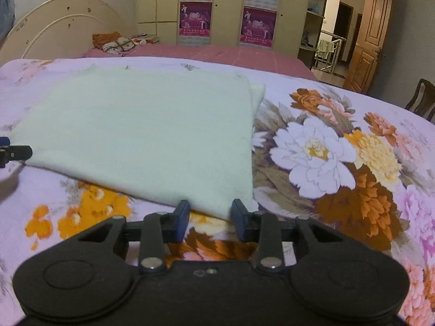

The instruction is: Fold small clothes

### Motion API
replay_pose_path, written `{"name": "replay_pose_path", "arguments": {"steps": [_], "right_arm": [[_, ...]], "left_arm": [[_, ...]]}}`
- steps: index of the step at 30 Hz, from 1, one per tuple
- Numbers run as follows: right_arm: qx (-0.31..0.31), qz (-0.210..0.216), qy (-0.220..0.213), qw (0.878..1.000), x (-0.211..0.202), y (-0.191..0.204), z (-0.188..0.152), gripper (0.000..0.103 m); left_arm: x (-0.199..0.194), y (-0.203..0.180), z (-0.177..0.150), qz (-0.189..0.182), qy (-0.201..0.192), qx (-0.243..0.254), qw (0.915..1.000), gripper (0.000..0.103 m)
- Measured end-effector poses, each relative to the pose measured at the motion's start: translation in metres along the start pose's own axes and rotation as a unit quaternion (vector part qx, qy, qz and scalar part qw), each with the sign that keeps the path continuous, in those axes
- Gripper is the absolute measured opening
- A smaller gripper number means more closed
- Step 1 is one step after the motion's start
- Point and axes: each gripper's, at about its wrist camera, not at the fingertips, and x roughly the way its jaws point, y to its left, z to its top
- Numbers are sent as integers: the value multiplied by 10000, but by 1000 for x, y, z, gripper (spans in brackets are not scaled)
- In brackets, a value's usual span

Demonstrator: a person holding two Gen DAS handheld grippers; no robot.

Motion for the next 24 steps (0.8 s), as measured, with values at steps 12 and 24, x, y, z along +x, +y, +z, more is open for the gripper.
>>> {"name": "replay_pose_path", "arguments": {"steps": [12, 24], "right_arm": [[163, 1, 238, 9996, 13, -6, 0, 35], [178, -40, 231, 9996, 13, -5, -2, 36]], "left_arm": [[17, 14, -9, 10, 352, -292, 9990, 93], [19, 16, -11, -31, 330, -166, 9993, 95]]}}
